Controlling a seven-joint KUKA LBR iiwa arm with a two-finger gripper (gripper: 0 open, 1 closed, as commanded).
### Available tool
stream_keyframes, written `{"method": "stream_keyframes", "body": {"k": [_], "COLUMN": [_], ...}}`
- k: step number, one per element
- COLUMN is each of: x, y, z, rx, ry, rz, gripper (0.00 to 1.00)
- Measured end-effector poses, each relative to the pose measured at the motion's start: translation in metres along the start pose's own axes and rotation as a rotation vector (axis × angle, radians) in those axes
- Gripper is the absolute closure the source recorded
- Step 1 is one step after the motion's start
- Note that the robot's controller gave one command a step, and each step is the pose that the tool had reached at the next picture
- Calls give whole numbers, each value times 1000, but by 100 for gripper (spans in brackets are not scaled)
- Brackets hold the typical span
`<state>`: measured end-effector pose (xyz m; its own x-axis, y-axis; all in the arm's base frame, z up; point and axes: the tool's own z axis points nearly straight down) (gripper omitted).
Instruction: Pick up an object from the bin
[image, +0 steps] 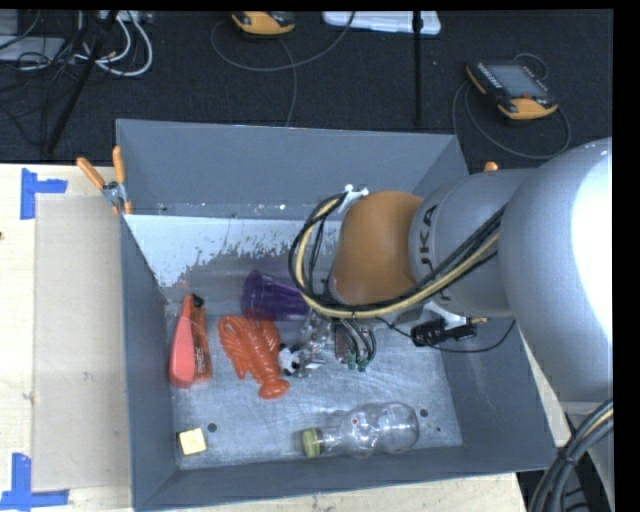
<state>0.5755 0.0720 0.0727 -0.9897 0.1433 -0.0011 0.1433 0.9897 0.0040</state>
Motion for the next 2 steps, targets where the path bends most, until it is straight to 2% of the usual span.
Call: {"method": "stream_keyframes", "body": {"k": [2], "x": [1], "y": [-1], "z": [-13], "rx": [3], "ry": [3], "rz": [-1], "gripper": [100]}}
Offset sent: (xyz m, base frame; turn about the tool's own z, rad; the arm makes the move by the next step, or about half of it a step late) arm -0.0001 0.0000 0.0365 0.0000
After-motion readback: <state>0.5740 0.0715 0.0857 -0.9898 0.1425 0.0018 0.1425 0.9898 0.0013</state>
